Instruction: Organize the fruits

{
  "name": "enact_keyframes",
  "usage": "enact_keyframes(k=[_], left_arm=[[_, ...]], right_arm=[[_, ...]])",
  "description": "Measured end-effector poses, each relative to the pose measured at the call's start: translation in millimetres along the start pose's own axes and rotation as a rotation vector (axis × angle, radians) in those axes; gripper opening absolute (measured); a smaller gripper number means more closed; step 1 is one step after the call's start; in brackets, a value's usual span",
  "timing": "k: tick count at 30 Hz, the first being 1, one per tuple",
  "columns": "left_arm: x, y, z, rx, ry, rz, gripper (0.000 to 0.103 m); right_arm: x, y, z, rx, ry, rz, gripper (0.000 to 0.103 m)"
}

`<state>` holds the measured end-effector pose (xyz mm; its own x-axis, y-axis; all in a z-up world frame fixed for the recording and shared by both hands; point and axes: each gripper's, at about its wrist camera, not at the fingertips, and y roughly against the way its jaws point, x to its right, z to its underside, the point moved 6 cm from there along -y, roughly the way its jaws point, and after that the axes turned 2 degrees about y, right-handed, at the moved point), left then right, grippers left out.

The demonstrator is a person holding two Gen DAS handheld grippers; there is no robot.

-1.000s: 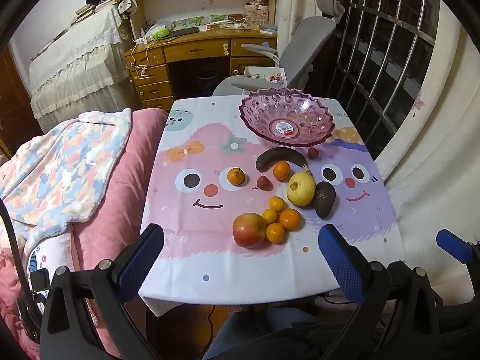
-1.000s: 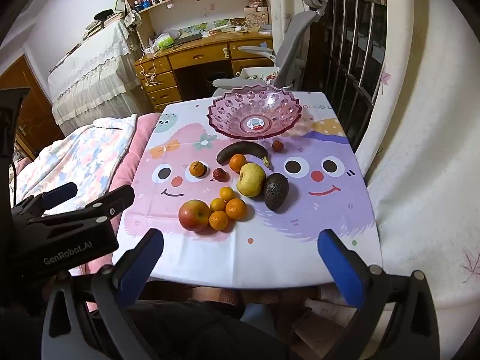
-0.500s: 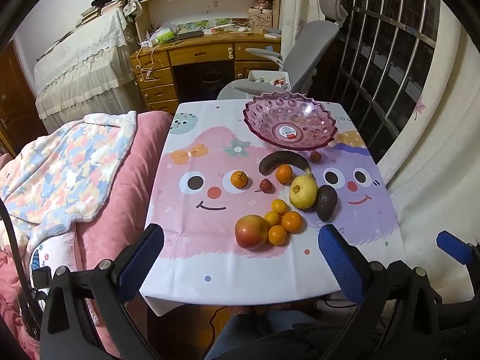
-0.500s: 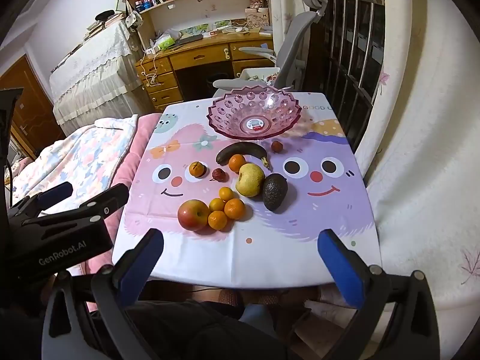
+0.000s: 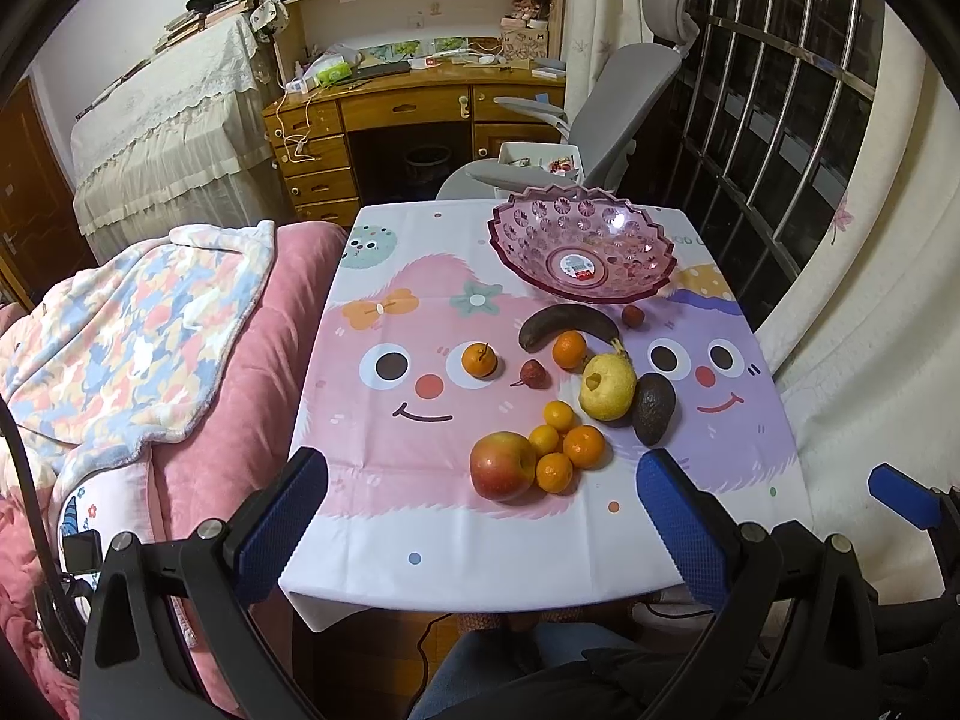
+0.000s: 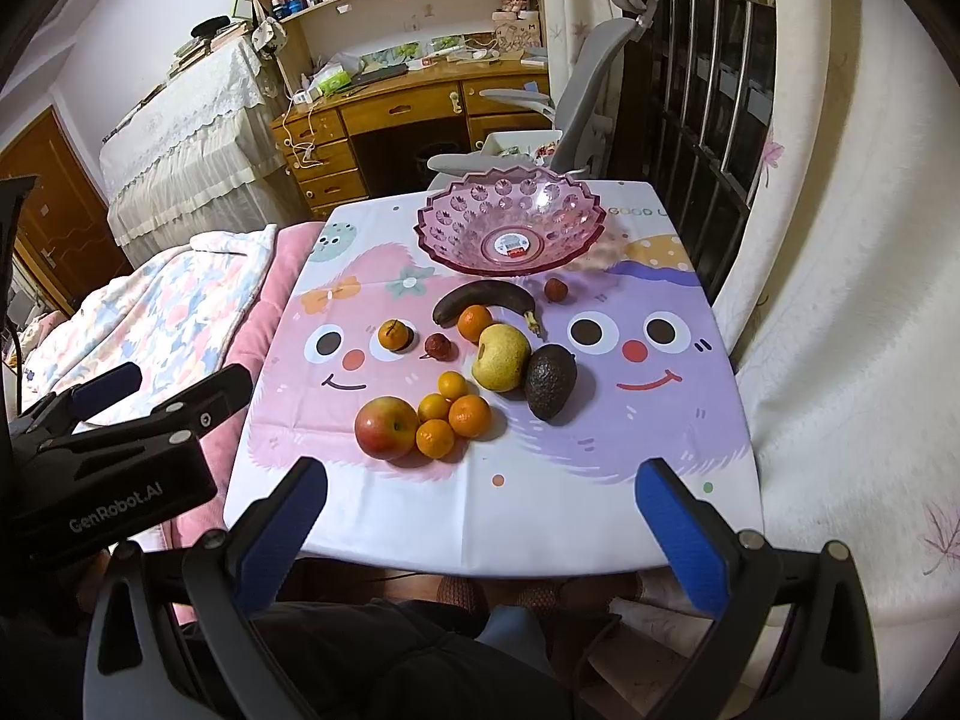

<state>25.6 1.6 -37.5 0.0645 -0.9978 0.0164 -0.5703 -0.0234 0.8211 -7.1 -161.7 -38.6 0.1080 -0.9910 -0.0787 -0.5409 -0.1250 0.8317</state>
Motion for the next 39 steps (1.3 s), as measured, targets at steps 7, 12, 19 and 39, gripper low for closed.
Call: enact_keyframes(k=[7,12,19,39], left_arm=[[-1,2,1,-0.002,0.002,0.004,0.102],[-5,2,4,-0.008,0.013,0.009,0.102],[-15,-11,6,-0.028,0.034,0.022,0.102],[-42,-72,4,-0.099,0.010,0.137,0.102]], right_arm=[[-4,-5,4,-0.005,0.007,0.014,0.103],[-3,-5,2,-0.013,0.009,0.020,0.103],[-2,-8,2,-0.034,-0.011,0.029,0.103],[-21,-37,2,0.047,-0.072,0.079,0.103]])
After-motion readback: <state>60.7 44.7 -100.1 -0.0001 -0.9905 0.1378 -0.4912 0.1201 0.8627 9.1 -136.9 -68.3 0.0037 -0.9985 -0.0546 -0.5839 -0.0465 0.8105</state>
